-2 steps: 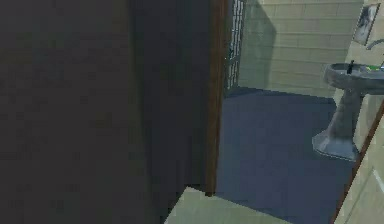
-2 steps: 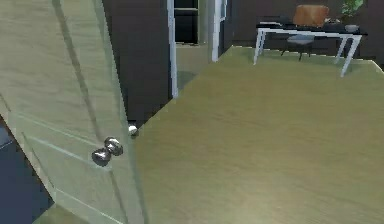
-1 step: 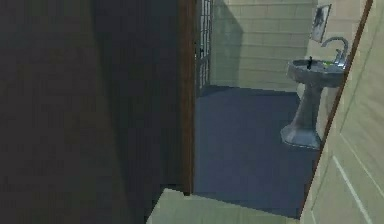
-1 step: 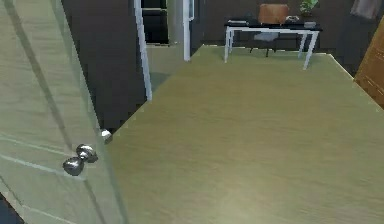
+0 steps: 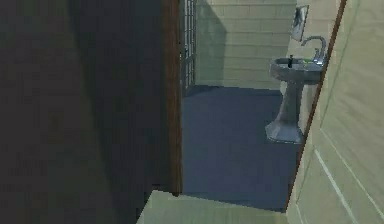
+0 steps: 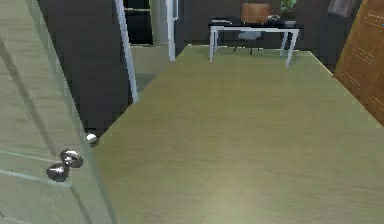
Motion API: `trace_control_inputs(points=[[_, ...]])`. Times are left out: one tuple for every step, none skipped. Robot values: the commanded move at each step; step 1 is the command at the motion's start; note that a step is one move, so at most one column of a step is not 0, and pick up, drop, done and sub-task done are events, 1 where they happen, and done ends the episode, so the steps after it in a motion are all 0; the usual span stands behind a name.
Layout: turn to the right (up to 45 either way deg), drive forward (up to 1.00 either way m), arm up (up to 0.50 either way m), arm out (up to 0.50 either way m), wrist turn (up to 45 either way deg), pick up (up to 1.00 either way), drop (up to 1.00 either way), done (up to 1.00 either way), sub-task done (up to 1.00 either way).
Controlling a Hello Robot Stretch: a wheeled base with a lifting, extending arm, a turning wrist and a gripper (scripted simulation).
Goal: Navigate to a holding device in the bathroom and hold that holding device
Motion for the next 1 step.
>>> trace_control_inputs(points=[[0.0, 0.1, 0.0, 0.0, 0.0, 0.0, 0.0, 0.0, 0.0]])
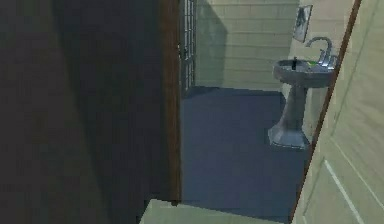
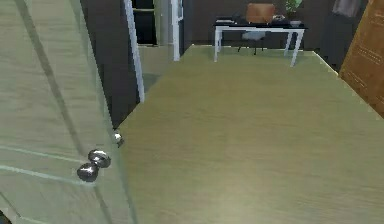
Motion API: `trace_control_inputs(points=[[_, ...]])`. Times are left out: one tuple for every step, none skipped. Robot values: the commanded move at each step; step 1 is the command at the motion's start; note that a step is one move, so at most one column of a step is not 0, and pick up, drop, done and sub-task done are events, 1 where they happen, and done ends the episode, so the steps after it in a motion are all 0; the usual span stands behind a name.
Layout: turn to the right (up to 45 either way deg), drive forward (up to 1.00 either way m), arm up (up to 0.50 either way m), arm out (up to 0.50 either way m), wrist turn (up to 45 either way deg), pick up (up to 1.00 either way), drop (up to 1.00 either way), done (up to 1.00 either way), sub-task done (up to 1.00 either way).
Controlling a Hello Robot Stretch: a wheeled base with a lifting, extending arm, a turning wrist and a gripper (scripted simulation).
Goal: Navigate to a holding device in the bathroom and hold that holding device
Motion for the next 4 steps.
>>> trace_control_inputs(points=[[12.0, 0.0, 0.0, 0.0, 0.0, 0.0, 0.0, 0.0, 0.0], [0.0, 1.0, 0.0, 0.0, 0.0, 0.0, 0.0, 0.0, 0.0], [0.0, 0.5, 0.0, 0.0, 0.0, 0.0, 0.0, 0.0, 0.0], [-3.0, 0.0, 0.0, 0.0, 0.0, 0.0, 0.0, 0.0, 0.0]])
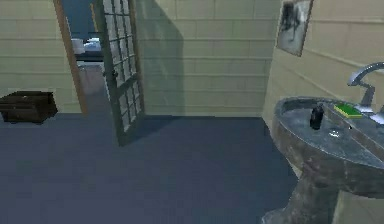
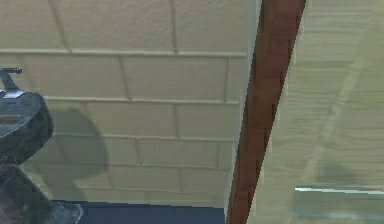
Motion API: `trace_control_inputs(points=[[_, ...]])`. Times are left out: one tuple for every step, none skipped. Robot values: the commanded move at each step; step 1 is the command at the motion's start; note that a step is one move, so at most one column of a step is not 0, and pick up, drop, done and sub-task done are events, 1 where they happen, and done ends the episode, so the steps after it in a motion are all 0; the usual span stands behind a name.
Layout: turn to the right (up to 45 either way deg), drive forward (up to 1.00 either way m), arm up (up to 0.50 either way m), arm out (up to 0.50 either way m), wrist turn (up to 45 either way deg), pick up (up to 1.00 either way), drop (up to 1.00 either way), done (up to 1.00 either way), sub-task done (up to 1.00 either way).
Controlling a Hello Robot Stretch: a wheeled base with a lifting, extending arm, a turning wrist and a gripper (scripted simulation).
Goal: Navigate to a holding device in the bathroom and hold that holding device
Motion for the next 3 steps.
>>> trace_control_inputs(points=[[0.0, 0.3, 0.0, 0.0, 0.0, 0.0, 0.0, 0.0, 0.0], [-39.0, 0.0, 0.0, 0.0, 0.0, 0.0, 0.0, 0.0, 0.0], [0.0, 1.0, 0.0, 0.0, 0.0, 0.0, 0.0, 0.0, 0.0]])
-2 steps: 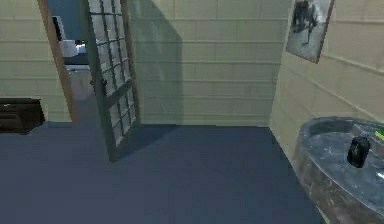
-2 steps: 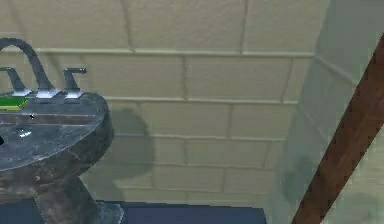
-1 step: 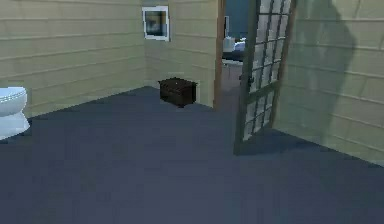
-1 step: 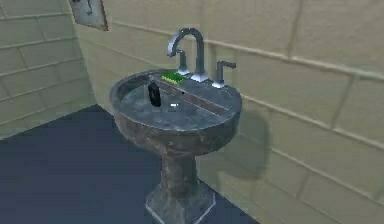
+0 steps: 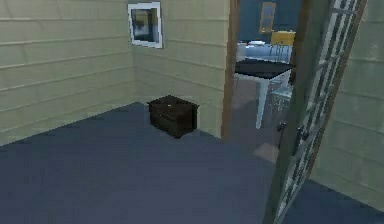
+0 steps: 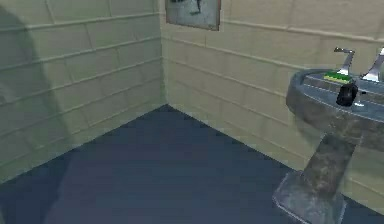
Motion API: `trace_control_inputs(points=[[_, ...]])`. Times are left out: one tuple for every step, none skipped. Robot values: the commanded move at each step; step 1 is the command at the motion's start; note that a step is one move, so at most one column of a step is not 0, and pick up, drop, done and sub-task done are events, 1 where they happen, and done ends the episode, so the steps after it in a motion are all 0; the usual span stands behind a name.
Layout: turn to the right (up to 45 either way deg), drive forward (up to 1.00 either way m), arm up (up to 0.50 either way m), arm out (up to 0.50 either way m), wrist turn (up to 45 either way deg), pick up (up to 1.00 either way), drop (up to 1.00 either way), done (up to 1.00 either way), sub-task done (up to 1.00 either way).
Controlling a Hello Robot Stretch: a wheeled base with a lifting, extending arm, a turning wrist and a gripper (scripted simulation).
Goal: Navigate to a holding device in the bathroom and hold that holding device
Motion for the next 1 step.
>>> trace_control_inputs(points=[[0.0, 1.0, 0.0, 0.0, 0.0, 0.0, 0.0, 0.0, 0.0]])
